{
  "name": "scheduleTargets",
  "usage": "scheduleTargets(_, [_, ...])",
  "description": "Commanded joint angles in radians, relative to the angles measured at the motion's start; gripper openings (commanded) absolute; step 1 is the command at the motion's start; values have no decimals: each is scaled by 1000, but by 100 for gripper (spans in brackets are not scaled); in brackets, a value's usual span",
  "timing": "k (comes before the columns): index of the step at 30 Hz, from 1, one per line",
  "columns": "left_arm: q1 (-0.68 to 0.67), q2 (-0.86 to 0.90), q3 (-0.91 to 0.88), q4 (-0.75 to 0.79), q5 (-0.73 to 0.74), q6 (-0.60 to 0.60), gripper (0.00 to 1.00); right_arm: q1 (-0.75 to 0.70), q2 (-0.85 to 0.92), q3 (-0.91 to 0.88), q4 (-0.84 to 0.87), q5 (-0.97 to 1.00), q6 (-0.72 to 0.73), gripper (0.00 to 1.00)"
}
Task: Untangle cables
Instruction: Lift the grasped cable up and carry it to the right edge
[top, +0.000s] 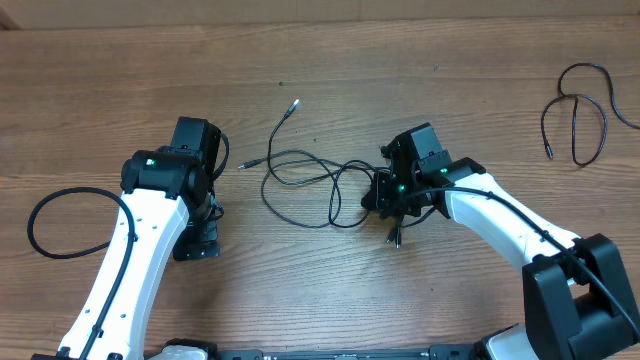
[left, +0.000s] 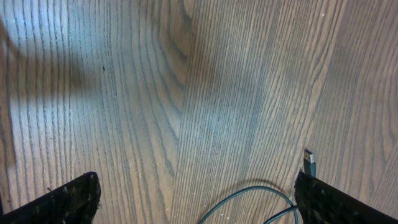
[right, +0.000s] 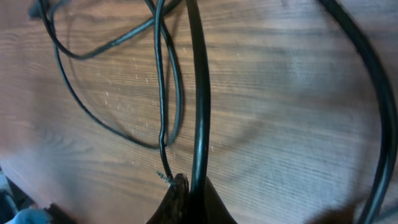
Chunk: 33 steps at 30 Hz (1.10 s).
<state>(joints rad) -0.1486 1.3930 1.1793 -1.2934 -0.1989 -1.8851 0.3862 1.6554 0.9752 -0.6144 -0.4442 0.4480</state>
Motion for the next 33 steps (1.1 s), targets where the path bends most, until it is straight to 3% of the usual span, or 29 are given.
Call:
scheduleTargets(1, [4,-20,14,-3,-18,8,100,1,-63,111,-70,-1,5,4])
scheduleTargets(8, [4,-20,14,-4,-18,8,100,1,-171,390,-275,9,-38,4])
scheduleTargets(19, [4,-20,14,-3,-18,8,100,1,-298,793,-314,241,-64,4])
scheduleTargets(33, [4,-20,14,-4,-18,8,100,-2,-320,839,-285,850,-64,4])
